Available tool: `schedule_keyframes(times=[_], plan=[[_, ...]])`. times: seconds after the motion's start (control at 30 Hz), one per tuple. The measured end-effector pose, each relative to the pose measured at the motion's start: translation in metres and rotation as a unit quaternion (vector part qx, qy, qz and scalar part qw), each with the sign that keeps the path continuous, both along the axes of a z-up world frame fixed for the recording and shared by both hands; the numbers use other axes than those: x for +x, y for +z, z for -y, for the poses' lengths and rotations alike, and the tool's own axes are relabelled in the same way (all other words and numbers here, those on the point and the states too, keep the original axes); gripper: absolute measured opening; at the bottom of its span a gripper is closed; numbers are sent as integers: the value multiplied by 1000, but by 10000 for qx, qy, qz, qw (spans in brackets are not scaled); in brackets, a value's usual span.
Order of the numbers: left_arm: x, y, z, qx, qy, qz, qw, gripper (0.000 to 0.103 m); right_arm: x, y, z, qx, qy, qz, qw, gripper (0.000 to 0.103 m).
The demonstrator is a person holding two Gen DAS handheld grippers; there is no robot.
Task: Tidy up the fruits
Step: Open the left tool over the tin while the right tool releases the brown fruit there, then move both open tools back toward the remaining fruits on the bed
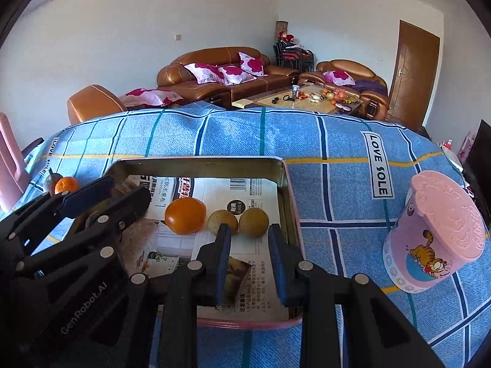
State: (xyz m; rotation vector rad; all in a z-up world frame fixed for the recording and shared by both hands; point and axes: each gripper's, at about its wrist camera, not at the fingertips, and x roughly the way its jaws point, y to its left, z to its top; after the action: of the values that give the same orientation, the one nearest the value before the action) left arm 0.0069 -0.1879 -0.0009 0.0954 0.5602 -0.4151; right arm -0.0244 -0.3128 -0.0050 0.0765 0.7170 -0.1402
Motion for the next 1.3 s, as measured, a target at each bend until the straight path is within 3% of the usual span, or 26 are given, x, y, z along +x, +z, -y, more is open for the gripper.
schedule_keyframes(times=[0.13,0.2,0.27,0.33,0.47,0.57,0.67,0.77,1.1,1.3], plan=[[-3,6,-13,-185,313,164,9992,88,-6,9,13,255,-206,228,9992,36],[-3,9,-22,-351,444,193,9982,95,-9,12,23,445,-366,277,9980,50],[-2,12,-28,-539,511,207,9970,102,-11,14,33,606,-514,337,9963,72],[-3,15,-32,-605,549,247,9964,103,-15,16,39,878,-501,472,9938,80],[-5,16,-31,-390,572,399,9968,103,-27,19,44,1293,-465,1034,9851,80],[-5,15,-32,-295,616,434,9967,103,-36,23,35,915,-569,1426,9839,84],[-5,16,-38,-299,659,469,9963,103,-33,26,23,179,-860,1378,9866,90],[-5,17,-44,-276,726,523,9956,103,-34,28,18,-164,-1001,1371,9853,91],[-6,11,-69,-111,811,537,9952,103,-37,20,12,-379,-1236,1178,9846,91],[-8,8,-86,44,816,544,9952,103,-26,9,-8,-576,-1085,683,9901,91]])
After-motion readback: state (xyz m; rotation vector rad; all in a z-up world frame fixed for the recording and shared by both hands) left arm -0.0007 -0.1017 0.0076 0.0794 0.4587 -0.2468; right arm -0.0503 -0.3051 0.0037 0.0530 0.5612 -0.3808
